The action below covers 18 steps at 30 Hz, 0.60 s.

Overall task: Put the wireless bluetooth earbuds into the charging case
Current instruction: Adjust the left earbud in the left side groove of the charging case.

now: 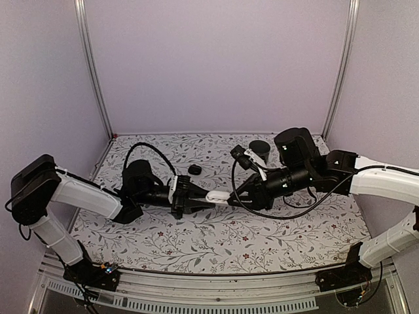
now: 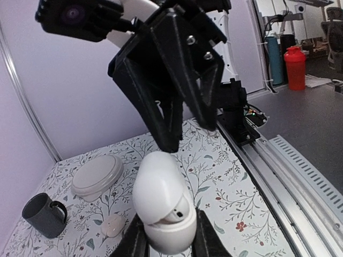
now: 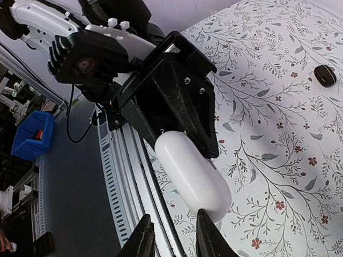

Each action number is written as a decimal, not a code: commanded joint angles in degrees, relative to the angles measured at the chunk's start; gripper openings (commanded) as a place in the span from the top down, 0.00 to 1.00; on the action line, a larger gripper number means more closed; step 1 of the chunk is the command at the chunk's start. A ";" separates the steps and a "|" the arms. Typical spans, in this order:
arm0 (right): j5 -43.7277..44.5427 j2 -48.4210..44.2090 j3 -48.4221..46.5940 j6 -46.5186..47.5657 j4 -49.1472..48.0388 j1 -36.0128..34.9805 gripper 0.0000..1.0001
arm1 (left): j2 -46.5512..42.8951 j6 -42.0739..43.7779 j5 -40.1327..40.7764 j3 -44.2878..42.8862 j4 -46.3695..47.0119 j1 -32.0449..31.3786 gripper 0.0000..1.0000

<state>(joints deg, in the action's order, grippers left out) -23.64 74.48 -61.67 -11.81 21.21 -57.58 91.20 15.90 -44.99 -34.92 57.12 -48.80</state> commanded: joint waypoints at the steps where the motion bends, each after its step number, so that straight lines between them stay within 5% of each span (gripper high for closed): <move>1: -2.23 3.26 -3.35 -0.53 -3.02 -1.04 0.70 | 1.30 -5.80 -2.01 -2.82 2.80 0.36 1.00; 9: 8.64 7.28 -6.95 -1.27 0.26 -0.89 0.65 | 1.53 -10.43 -3.70 -3.14 3.72 0.29 1.00; 18: 11.45 7.36 -9.28 -1.05 0.08 -0.90 0.69 | 2.25 -13.50 -1.62 -3.66 1.77 0.31 1.00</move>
<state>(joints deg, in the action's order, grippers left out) -17.69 80.97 -68.25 -12.82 22.02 -58.92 92.64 5.15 -44.84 -36.73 57.54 -47.72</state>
